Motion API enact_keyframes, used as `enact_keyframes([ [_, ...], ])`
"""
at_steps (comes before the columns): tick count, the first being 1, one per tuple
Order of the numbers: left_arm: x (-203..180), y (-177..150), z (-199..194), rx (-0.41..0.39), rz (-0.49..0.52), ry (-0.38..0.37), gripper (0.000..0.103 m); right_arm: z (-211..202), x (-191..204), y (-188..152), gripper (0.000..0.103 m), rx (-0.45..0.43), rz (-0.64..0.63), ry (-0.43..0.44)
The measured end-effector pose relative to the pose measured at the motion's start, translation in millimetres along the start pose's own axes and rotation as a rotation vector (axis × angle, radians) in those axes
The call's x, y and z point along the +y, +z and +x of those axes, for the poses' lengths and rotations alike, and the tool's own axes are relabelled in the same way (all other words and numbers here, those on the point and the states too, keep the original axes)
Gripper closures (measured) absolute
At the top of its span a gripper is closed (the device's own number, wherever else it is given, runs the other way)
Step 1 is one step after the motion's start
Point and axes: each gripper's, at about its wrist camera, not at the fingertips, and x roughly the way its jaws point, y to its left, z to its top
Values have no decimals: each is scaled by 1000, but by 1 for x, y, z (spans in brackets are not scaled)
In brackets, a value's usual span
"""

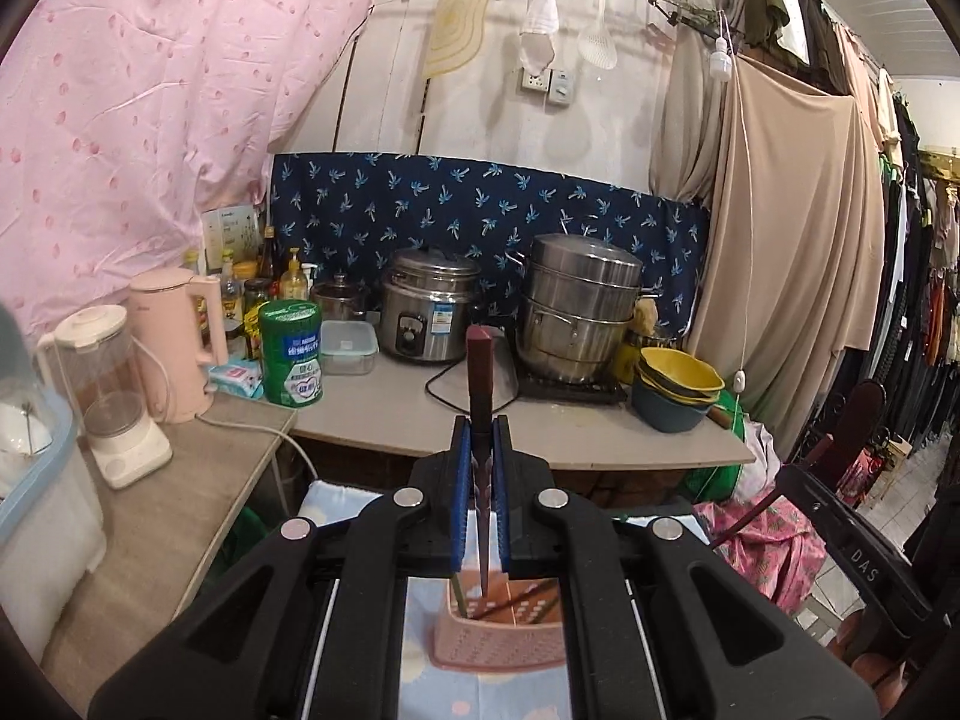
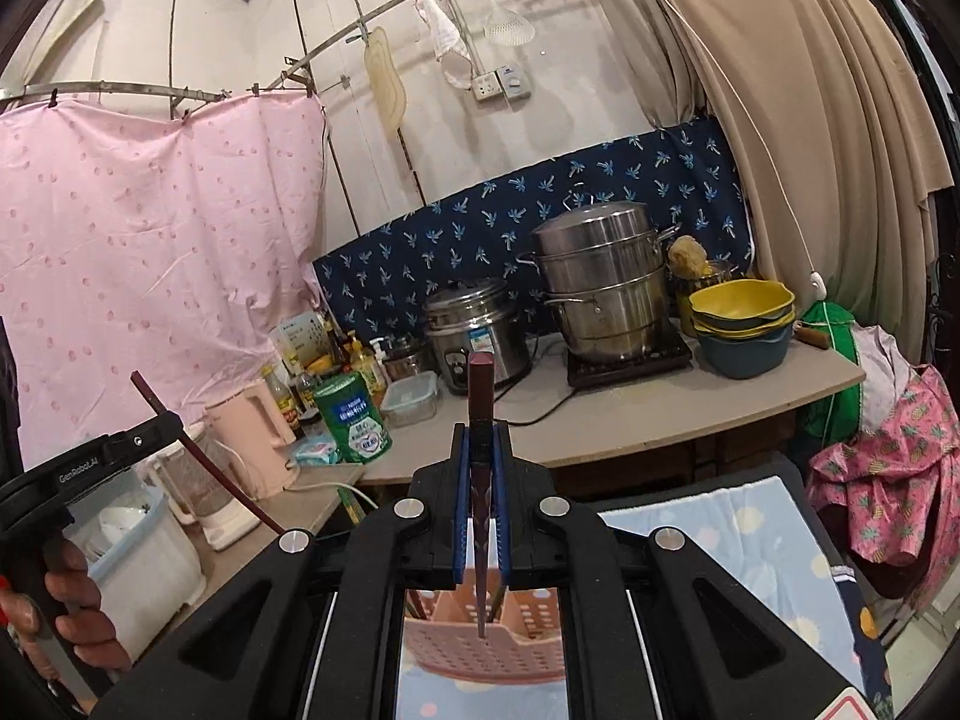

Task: Organize utensils
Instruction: 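Carry both dark red chopsticks into the pink basket and open both grippers, then move both grippers back down to the red chopsticks on the cloth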

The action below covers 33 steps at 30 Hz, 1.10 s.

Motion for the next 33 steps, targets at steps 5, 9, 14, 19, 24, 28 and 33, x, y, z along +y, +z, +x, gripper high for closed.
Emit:
enact_keyframes([
  [5, 2, -6, 29, 36, -1, -1, 96, 33, 6, 1, 96, 0, -1, 5],
  [9, 2, -25, 49, 86, 7, 1, 96, 58, 2, -12, 96, 51, -3, -11],
  [14, 6, -45, 72, 147, 1, 6, 96, 75, -5, -35, 96, 116, 19, -17],
  [19, 8, -62, 90, 203, -4, 14, 96, 89, -7, -53, 96, 164, 8, -33],
  [24, 10, -72, 98, 231, -6, 23, 96, 99, -10, -61, 96, 195, 6, -47],
  [28, 12, -76, 99, 242, -10, 27, 89, 101, -12, -64, 90, 199, 6, -57],
  [33, 14, -77, 92, 233, -22, 32, 65, 100, -12, -66, 77, 212, 12, -64],
])
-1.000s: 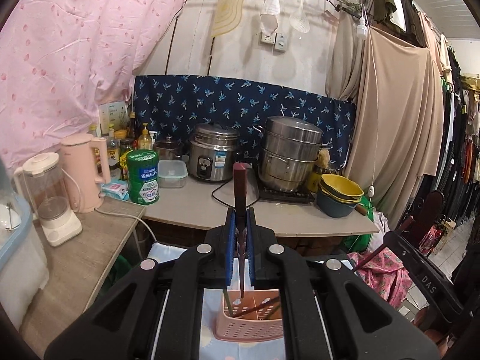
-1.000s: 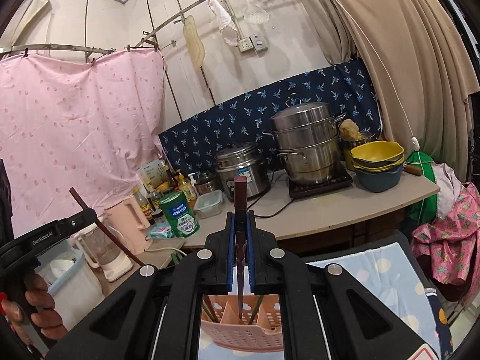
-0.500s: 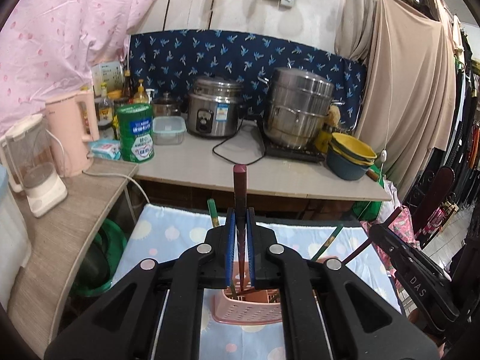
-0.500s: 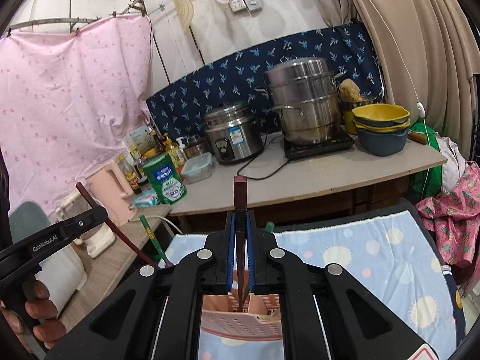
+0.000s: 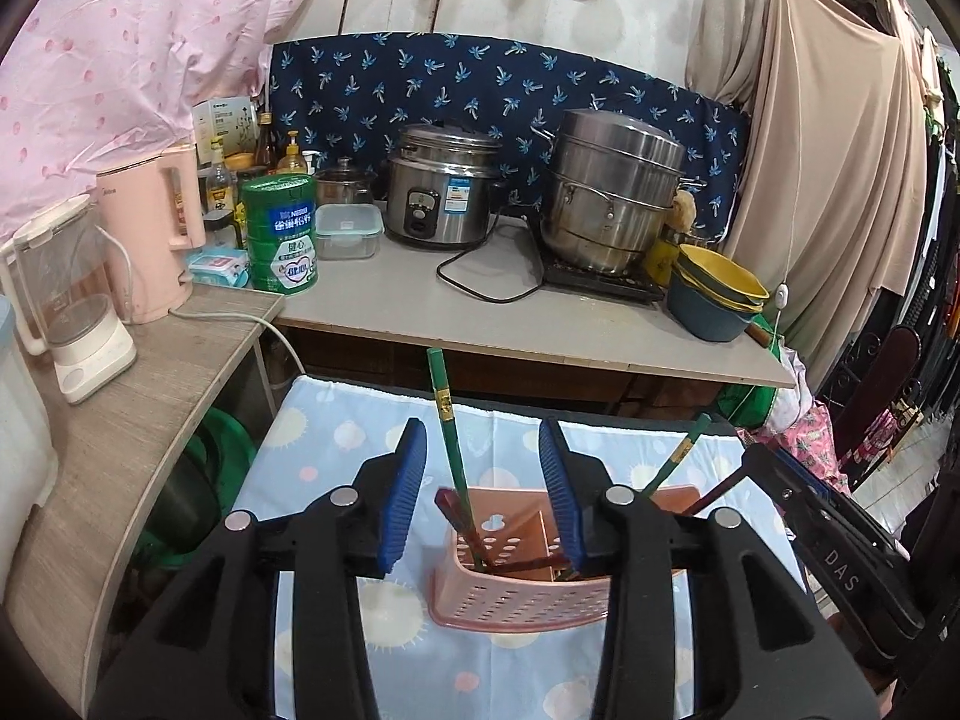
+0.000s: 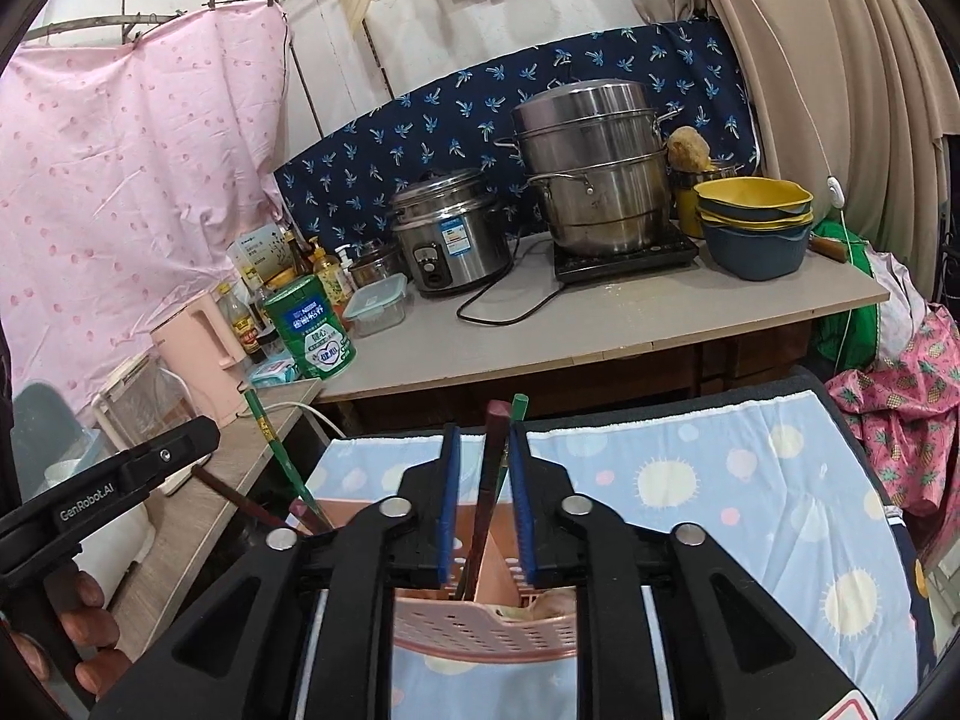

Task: Organize utensils
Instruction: 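Move both grippers back down to the red chopsticks on the cloth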

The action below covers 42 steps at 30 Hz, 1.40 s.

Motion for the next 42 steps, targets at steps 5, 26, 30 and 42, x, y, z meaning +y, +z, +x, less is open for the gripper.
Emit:
enact_keyframes([
  [5, -1, -3, -7, -2, 6, 7, 62, -11, 1, -3, 69, -16, 1, -7],
  [26, -3, -145, -101, 142, 77, 2, 55, -123, -12, -115, 62, 136, 66, 5],
  [30, 0, -195, -113, 228, 68, -9, 55, -147, -11, -169, 62, 242, 65, 14],
  [42, -1, -304, -130, 389, 85, 5, 55, -181, 1, -301, 62, 458, -80, -99],
])
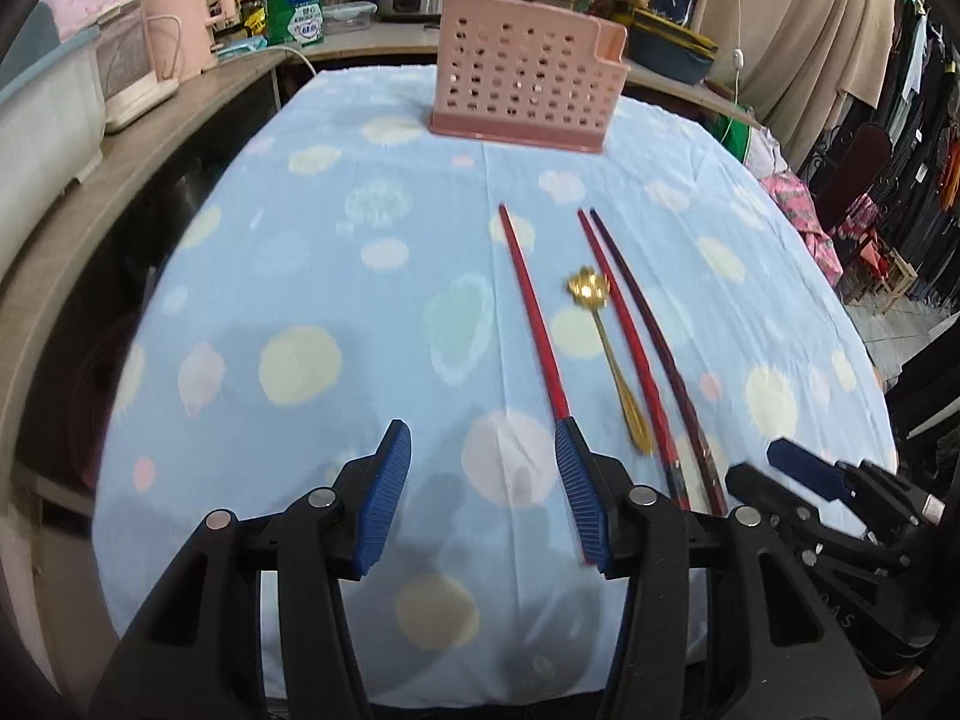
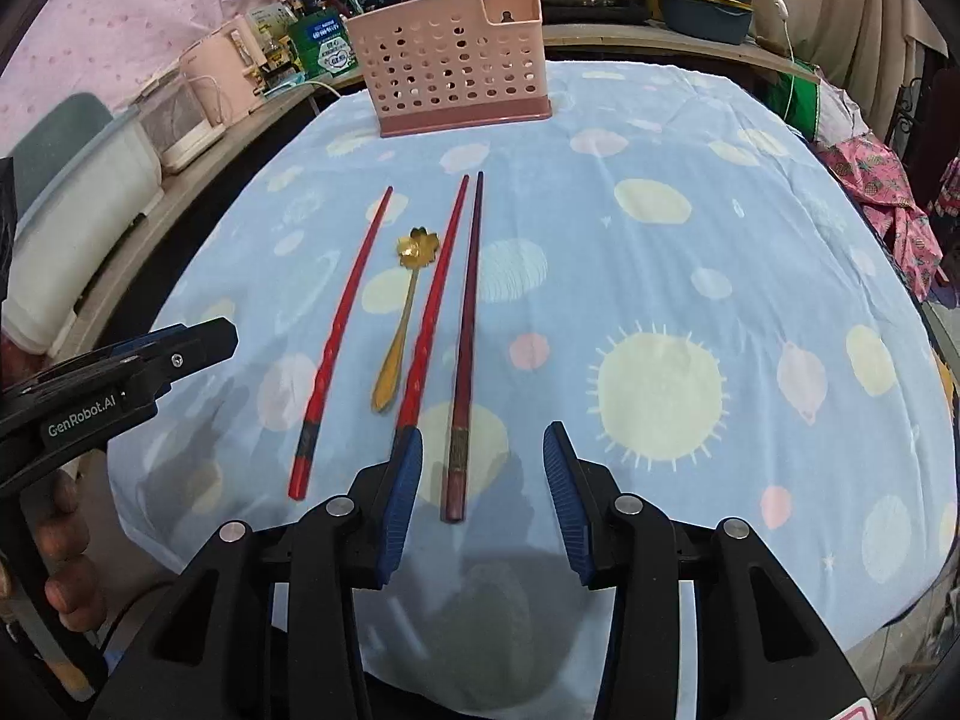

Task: Organize utensils
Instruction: 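Move both grippers back down to the red chopsticks on the cloth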

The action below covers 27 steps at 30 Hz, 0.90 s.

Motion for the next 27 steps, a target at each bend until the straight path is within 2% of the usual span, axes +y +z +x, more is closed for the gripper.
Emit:
enact_keyframes([
  [8, -13, -13, 9, 31, 23, -25, 55, 10, 1, -8, 66, 5, -12, -19],
  [20, -22, -20, 26, 91, 43, -36, 54, 19, 7, -12, 77, 11, -46, -45],
  [27, -25, -22, 28, 91, 61, -24, 54, 19, 8, -13, 80, 9, -57, -49],
])
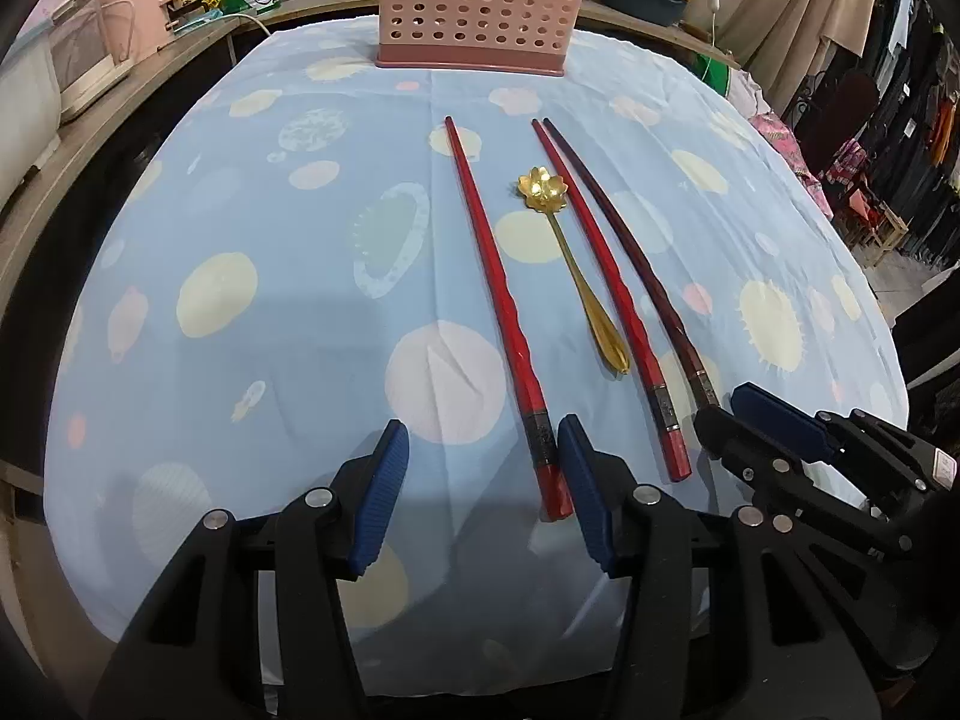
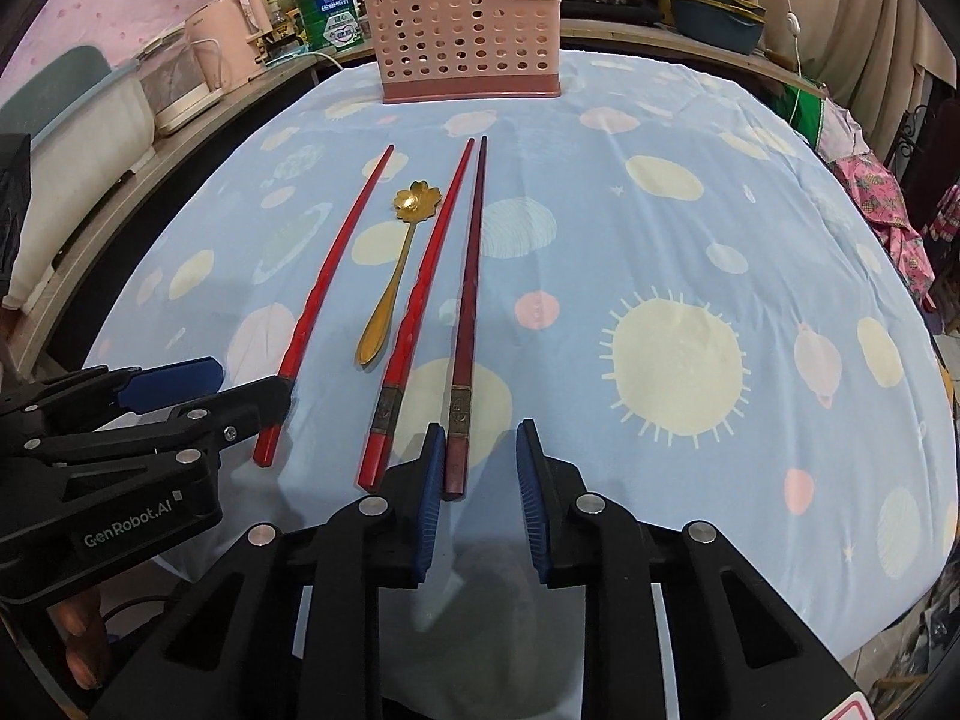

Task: Organize utensils
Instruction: 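Move both grippers back down to the red chopsticks on the cloth, then grasp a bright red black-tipped chopstick with each gripper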

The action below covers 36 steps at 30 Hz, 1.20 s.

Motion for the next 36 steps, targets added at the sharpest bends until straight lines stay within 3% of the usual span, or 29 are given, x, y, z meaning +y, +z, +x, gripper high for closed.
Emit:
enact_keyframes([
  [7, -2, -2, 0, -6, 21, 20, 55, 0, 0, 0, 81, 0, 2, 0],
  [17, -1, -2, 0, -14, 24, 43, 71, 0, 0, 0, 82, 0, 2, 1],
  [28, 3, -2, -1, -17, 12, 39, 96, 1, -2, -1, 84, -4, 10, 2],
  [36, 4, -2, -2, -18, 7, 34, 96, 0, -4, -1, 89, -5, 18, 4],
])
